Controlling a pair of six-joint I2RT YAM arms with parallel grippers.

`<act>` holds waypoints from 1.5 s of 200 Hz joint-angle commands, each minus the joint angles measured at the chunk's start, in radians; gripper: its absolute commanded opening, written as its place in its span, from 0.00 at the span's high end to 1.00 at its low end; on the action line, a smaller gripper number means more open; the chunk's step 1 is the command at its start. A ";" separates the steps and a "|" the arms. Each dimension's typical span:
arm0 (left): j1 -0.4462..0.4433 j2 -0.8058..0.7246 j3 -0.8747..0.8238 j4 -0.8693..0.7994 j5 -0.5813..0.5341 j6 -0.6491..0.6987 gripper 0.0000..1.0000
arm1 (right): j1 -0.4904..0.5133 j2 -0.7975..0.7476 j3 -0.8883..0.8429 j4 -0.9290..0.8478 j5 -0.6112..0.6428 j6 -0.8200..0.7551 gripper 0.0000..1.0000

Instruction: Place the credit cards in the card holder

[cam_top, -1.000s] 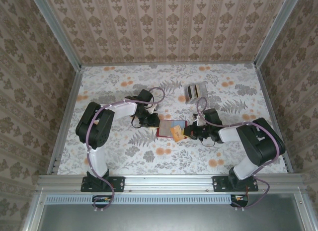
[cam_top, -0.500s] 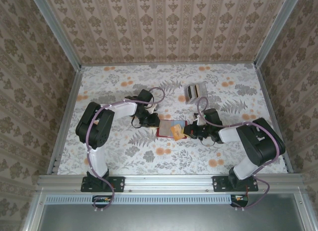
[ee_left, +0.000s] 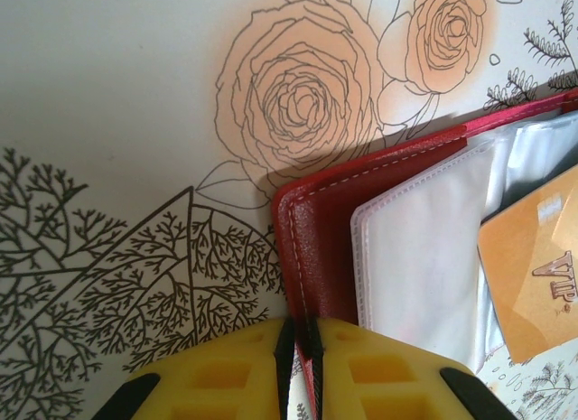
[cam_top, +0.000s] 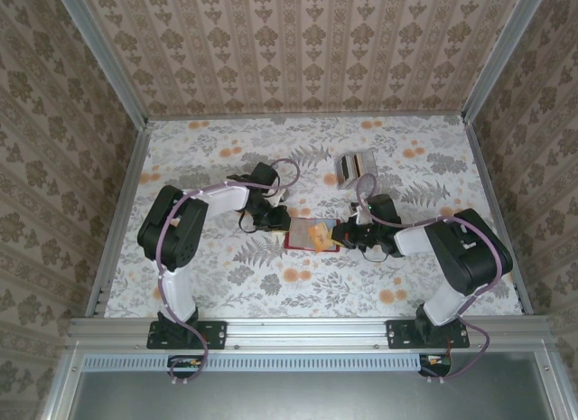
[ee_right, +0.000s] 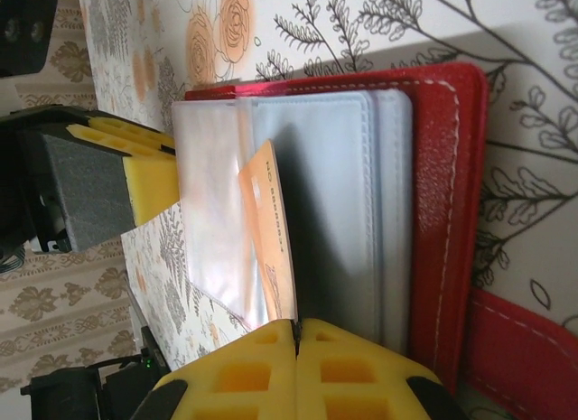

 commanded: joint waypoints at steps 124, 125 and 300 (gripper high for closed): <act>-0.017 0.020 -0.046 -0.080 -0.014 -0.005 0.83 | 0.058 0.005 0.066 -0.111 0.108 0.017 1.00; -0.018 0.020 -0.046 -0.080 -0.014 -0.004 0.83 | 0.058 0.006 0.066 -0.112 0.108 0.017 1.00; -0.033 -0.011 -0.107 -0.041 0.024 -0.021 0.86 | 0.159 0.017 0.057 -0.009 0.308 0.180 0.99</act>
